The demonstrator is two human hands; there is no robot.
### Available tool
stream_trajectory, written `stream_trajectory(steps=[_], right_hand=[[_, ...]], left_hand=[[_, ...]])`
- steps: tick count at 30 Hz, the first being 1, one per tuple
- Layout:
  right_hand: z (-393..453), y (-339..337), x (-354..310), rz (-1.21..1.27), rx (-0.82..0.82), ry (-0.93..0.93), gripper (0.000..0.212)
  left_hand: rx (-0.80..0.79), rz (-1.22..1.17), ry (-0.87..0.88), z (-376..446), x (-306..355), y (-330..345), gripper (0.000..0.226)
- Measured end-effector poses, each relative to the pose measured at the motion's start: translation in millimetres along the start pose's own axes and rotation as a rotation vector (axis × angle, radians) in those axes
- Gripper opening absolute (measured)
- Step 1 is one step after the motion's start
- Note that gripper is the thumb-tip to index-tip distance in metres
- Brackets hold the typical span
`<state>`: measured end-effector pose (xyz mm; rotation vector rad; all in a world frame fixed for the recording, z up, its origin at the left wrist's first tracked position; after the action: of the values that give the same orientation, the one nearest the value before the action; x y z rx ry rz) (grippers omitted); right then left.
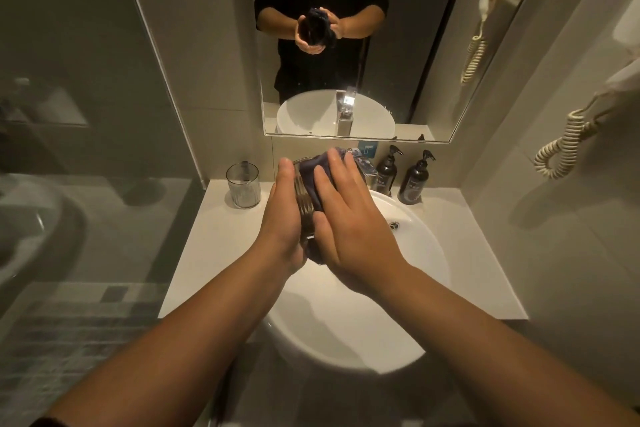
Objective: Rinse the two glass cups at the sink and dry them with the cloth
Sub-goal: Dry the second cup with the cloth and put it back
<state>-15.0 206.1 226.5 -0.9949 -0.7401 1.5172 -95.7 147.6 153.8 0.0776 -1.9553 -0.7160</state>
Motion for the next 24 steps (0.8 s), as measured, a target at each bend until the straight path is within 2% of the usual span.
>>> stream_trajectory(steps=[8,11,13,15,17,21,24], right_hand=[[9.3,12.7,24.5,0.410,-0.050,0.191,0.059],[9.2,18.9,34.0,0.811,-0.085,0.286,0.043],[7.8,28.1,38.9,1.038,-0.122,0.393,0.045],[10.4,23.0,37.4,0.989,-0.066,0.377,0.044],[14.7,10.5,34.5,0.781,0.012,0.309,0.040],[12.5,8.8,27.5,0.359,0.029,0.230,0.058],[7.6,7.2,12.9,0.134,0.039,0.127,0.059]], left_hand=[[-0.010,-0.025,0.004,0.1,-4.0,0.7,0.067],[-0.082,-0.069,-0.043,2.0,-6.7,0.9,0.070],[-0.131,-0.069,-0.070,2.4,-4.5,2.0,0.073],[-0.157,-0.063,-0.065,3.6,1.1,2.8,0.075],[-0.122,0.012,-0.001,5.8,8.3,2.3,0.072],[0.126,0.173,0.217,6.9,21.3,-6.2,0.050],[0.049,0.147,0.119,4.2,12.3,-1.2,0.079]])
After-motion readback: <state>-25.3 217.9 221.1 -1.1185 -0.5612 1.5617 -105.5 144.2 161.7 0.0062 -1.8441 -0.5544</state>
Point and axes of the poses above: each hand's wrist, its own z-axis towards the middle knuckle, its own y-axis out of the palm, x = y × z, the point moved 7 cm from there along z, towards the middle knuckle, and after that the axes turned 9 degrees about -z, right-handed, at the moved point
